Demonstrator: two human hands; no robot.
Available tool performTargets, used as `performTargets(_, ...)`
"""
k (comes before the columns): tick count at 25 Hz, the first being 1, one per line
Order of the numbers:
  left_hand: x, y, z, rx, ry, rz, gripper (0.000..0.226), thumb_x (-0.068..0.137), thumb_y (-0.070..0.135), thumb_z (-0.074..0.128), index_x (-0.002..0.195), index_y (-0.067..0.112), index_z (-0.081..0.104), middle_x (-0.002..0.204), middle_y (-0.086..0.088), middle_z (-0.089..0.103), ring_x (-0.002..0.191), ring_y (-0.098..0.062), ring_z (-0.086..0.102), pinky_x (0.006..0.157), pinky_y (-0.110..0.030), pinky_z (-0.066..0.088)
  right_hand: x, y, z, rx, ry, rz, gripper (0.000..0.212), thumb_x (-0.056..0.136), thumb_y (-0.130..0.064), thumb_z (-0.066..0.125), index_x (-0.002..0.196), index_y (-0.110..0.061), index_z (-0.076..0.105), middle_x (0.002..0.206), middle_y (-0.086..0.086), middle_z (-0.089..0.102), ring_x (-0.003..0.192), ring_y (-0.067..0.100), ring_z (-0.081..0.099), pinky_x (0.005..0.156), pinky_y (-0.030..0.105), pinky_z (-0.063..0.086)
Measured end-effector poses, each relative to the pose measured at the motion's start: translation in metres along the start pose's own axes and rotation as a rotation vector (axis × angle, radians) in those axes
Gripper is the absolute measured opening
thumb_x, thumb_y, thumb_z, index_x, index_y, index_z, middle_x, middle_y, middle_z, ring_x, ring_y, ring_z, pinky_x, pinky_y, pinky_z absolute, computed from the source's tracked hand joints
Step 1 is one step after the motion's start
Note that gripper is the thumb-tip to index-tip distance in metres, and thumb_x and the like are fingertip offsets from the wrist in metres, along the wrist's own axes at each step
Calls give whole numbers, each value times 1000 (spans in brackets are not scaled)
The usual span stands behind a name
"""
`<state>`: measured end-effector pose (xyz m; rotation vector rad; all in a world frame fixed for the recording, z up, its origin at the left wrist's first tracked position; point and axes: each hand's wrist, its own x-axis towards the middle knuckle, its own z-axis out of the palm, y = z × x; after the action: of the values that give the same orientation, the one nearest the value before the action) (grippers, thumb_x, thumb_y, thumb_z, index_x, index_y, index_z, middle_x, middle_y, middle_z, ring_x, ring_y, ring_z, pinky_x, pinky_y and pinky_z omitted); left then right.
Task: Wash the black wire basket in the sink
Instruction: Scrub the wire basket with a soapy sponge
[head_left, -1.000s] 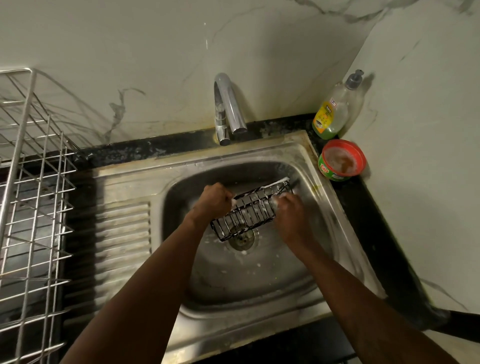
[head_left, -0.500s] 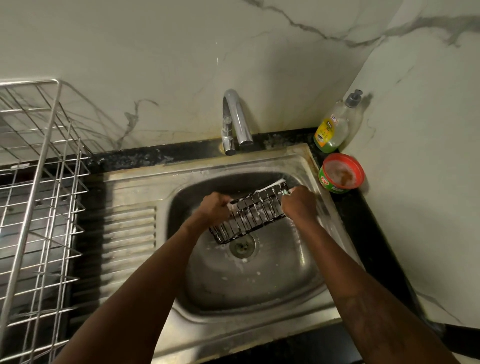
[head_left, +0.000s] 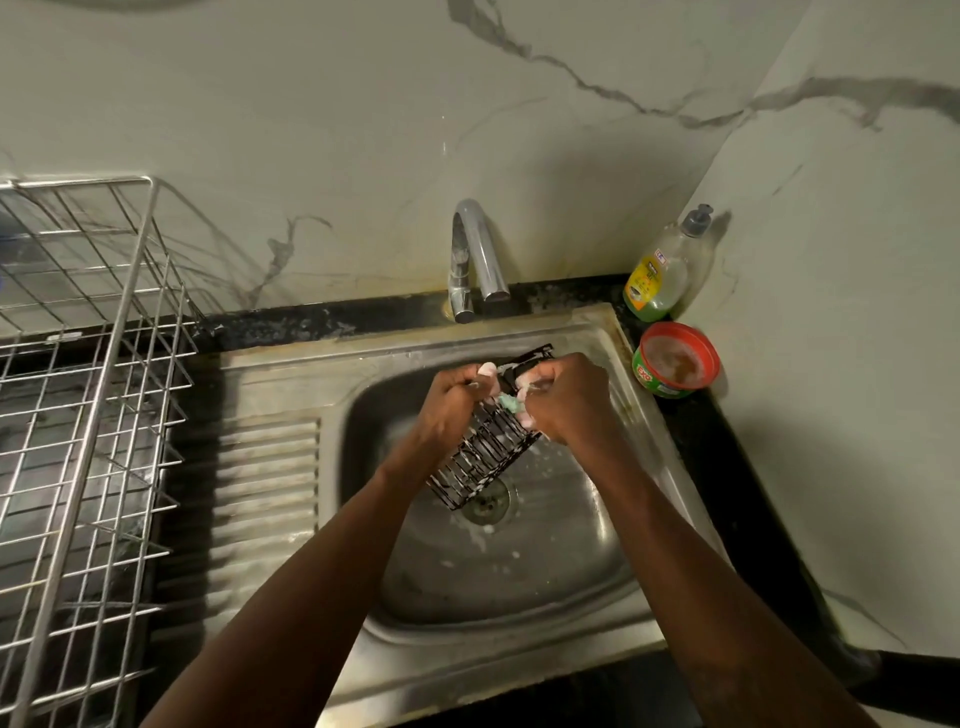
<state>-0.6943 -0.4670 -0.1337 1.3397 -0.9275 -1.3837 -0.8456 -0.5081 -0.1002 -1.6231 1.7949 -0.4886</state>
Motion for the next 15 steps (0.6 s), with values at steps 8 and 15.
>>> performTargets(8, -11, -17, -16, -159, 24, -4, 36, 101, 11, 51, 65, 7, 58, 67, -4, 59, 70, -13, 55, 80, -38, 43, -5, -10, 8, 46, 126, -318, 36, 79, -17, 86, 114, -13, 77, 101, 1, 78, 83, 11, 73, 78, 16, 57)
performTargets(15, -2, -32, -53, 280, 44, 93, 41, 93, 39, 63, 69, 6, 67, 70, -16, 65, 67, -34, 55, 74, -45, 51, -9, -3, 28, -205, 11, -567, 36, 84, 8, 70, 118, -5, 74, 109, 14, 69, 96, 24, 64, 87, 27, 51)
